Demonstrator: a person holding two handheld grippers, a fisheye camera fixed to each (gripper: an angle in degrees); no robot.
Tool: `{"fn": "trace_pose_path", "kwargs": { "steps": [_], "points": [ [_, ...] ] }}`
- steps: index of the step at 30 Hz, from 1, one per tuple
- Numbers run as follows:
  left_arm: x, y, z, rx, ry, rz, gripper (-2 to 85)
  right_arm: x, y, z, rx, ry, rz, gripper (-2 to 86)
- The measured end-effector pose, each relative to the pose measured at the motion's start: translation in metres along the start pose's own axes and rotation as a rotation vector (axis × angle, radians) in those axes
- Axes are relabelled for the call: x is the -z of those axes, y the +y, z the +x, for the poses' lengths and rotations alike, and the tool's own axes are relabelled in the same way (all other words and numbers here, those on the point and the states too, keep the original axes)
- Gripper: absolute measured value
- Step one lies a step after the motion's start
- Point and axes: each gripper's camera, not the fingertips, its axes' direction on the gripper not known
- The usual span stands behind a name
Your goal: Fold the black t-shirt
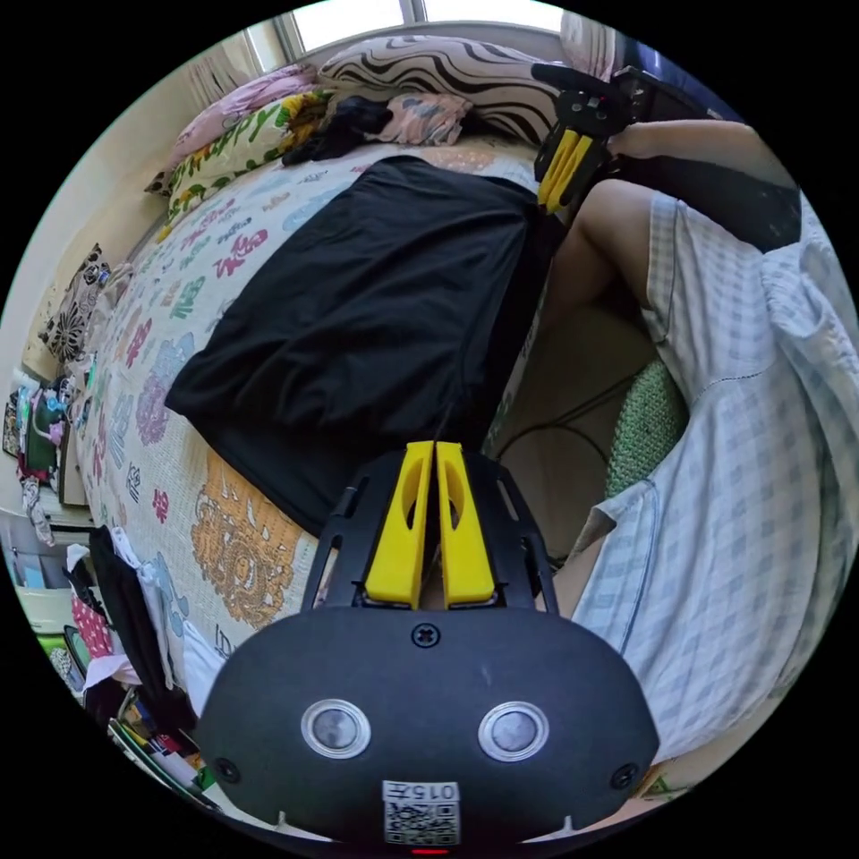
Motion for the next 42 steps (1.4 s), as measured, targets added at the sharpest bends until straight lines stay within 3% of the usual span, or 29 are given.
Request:
{"fn": "trace_pose_path", "kwargs": {
  "steps": [5, 11, 18, 24, 27, 33, 39, 42],
  "points": [
    [0.006, 0.009, -0.016, 0.028, 0.054, -0.092, 0.2, -0.01, 0.018, 0.012, -0.054, -0.072, -0.08, 4.7],
    [0.058, 0.009, -0.061, 0.25, 0.15, 0.173, 1.9, 0.014, 0.013, 0.021, -0.105, -0.12, 0.117, 1.0],
    [0.017, 0.006, -0.076, 0.288, 0.216, 0.037, 2.1, -0.046, -0.021, 0.03, -0.069, -0.164, -0.113, -0.9],
    [0.035, 0.014, -0.099, 0.212, 0.27, -0.087, 1.5, -0.028, -0.015, 0.063, -0.117, -0.28, -0.108, -0.6],
    [0.078, 0.038, -0.155, 0.332, 0.282, 0.069, 2.7, 0.013, 0.004, 0.12, -0.292, -0.326, 0.066, 1.9],
    [0.096, 0.112, -0.335, 0.893, 0.308, 0.328, 10.9, 0.058, 0.024, 0.254, -0.638, -0.281, 0.274, 9.9],
    [0.052, 0.135, -0.422, 1.053, 0.465, 0.35, 9.9, 0.047, 0.009, 0.335, -0.784, -0.448, 0.31, 10.0],
    [0.045, 0.139, -0.445, 1.043, 0.559, 0.429, 3.4, 0.038, 0.004, 0.357, -0.804, -0.555, 0.291, 2.7]
  ]
}}
